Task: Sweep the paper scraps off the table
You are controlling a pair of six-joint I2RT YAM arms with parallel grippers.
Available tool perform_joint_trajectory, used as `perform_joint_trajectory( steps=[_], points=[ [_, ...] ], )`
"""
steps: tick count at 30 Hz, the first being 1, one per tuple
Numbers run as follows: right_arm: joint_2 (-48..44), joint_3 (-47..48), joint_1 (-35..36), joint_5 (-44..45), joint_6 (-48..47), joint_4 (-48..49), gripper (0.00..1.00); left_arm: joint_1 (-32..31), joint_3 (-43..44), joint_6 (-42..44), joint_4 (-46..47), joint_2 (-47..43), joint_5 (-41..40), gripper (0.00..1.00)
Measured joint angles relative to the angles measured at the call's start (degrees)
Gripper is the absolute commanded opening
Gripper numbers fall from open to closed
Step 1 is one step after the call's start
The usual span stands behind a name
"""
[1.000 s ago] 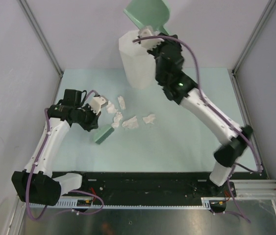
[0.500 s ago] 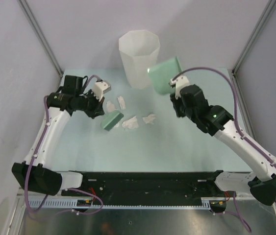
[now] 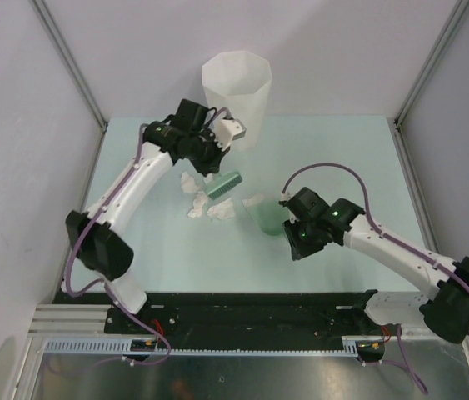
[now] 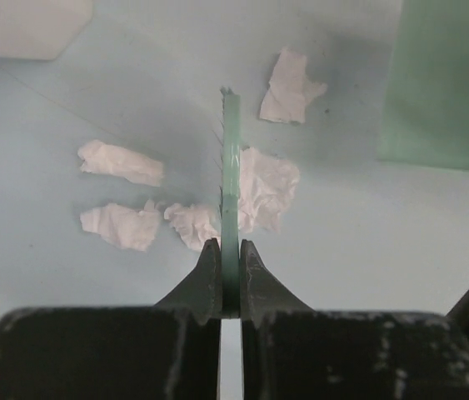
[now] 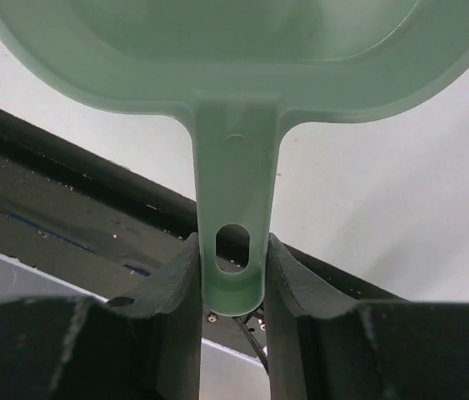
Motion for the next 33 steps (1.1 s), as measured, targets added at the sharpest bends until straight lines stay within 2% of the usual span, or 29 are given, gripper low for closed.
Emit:
perform_joint_trajectory(
  steps=[10,18,24,33],
  points=[
    [17.9,-0.2,1.7,-3.0,0.3,2.3,0.00,-3.2,9.4,0.0,0.1,12.9,-2.9,0.00],
    [20.3,-0.2,0.6,-4.0,-0.2,5.6,0.00,-5.1,11.0,0.0,0.1,17.9,-0.1,0.00],
    [23.4,-0.2,-0.5,-4.5,-1.7,8.3,0.00,-7.1,10.2,0.2,0.5,17.9,6.4,0.00],
    [23.8,-0.2,-2.8,-3.8,-3.0,9.6,0.00,-8.8,-0.5,3.7,1.3,9.6,14.0,0.00]
  ],
)
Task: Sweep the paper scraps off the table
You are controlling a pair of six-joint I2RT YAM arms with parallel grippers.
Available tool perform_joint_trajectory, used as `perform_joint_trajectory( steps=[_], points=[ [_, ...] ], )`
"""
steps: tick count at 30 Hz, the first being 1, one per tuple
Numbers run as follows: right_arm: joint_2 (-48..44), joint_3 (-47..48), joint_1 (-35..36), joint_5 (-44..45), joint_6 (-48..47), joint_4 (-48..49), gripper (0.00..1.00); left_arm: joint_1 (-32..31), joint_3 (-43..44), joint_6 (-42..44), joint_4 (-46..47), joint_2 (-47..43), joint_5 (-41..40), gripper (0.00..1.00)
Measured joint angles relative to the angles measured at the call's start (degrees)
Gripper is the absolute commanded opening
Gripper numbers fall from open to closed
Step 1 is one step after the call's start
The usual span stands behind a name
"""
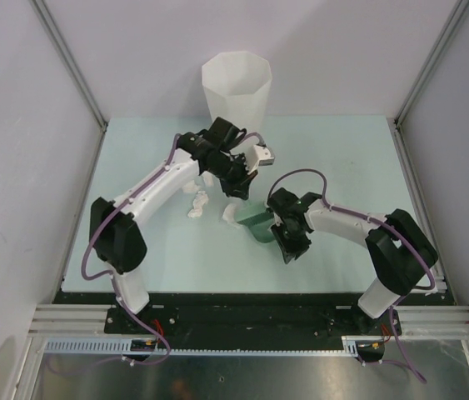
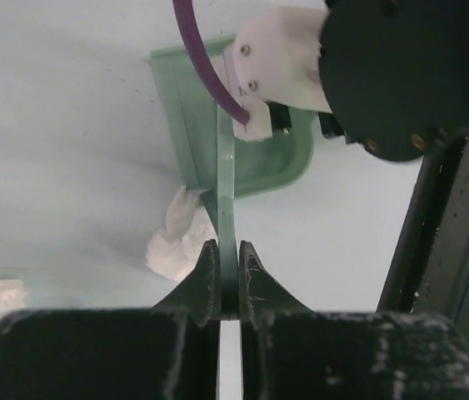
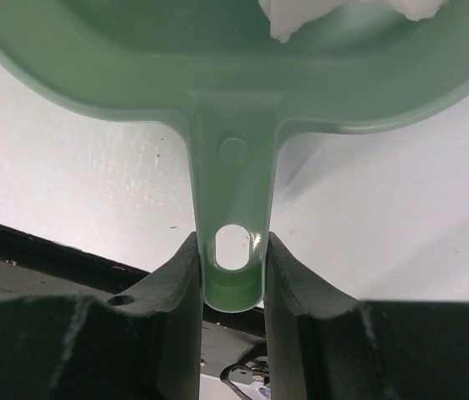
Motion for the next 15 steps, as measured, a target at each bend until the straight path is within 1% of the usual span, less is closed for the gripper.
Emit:
perform_joint_trajectory(
  steps=[4,15],
  points=[
    [-0.1,0.0,-0.7,0.8,-0.3,0.3,0.00,0.1,-1.7,0.3,-0.5,-3.8,-0.3,0.00],
    [-3.5,0.2,-0.2,4.9,-0.1,-0.7,0.00,1.5,-1.0,-2.0,-1.4,-10.7,-5.2,0.00]
  ],
)
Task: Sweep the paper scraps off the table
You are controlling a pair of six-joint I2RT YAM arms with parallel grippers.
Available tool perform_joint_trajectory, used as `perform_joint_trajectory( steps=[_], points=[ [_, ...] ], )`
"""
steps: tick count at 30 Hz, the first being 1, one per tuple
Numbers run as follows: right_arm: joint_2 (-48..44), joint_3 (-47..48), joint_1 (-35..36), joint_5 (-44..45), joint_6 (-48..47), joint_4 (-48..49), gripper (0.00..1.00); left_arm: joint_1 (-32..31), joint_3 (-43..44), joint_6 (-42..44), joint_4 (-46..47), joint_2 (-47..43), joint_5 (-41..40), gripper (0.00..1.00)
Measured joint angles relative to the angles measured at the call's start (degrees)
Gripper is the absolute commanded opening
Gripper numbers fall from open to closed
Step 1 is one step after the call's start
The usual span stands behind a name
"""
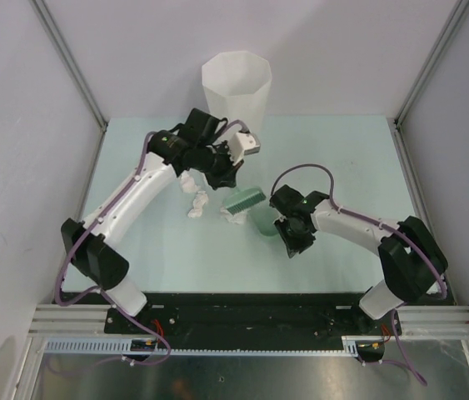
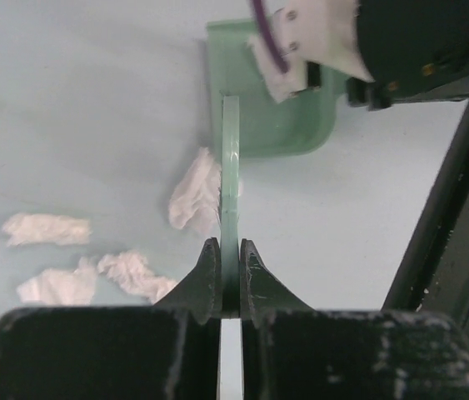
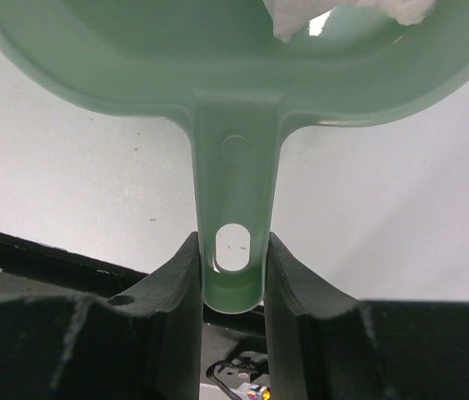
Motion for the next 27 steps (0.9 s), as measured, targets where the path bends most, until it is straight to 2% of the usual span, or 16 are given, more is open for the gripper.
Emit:
perform_joint_trajectory(
  steps=[8,14,20,27],
  points=[
    [-4.2,5.2,0.2,5.0,0.4,-6.3,0.00,9.5,0.1,-0.5,0.0,-5.5,-1.5,0.00],
    [-3.5,17.4,-0.4,8.5,-2.3,-12.6,0.00,18.1,-5.8,-0.3,0.6,-11.6,-0.9,0.00],
    [5.2,39.5,-3.1,11.6,-7.2,-18.8,0.00,21.8,-14.8,0.8,0.1,-15.4,-0.4,0.00],
    [22.0,76.0,-7.0,13.0,-15.3,-26.3,0.00,24.0,-21.2,1.5,0.3,-18.4,0.5,0.00]
  ],
)
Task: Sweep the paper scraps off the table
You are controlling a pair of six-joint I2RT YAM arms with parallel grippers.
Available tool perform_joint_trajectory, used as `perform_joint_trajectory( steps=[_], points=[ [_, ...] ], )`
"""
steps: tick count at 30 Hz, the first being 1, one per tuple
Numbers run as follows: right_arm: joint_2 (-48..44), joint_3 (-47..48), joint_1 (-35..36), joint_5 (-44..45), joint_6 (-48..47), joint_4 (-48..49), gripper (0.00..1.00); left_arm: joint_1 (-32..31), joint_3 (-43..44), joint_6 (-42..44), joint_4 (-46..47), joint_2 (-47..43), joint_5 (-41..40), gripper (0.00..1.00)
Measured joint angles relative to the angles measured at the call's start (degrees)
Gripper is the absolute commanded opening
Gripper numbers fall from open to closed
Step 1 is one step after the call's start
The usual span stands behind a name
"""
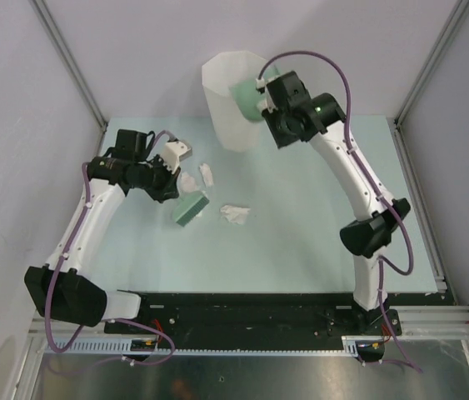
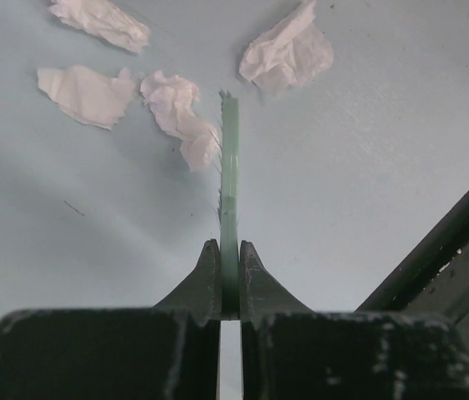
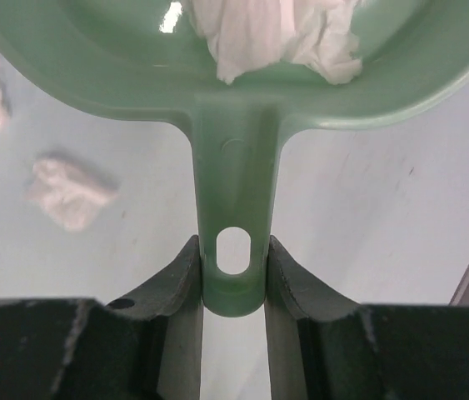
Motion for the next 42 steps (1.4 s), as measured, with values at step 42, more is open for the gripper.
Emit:
perform_joint_trajectory(
  steps=[42],
  points=[
    [22.4,-12.0,-1.4,29.4,-104.5,108.1,0.05,1.6,-7.3,0.6,2.6,-1.1,1.4,0.00]
  ],
)
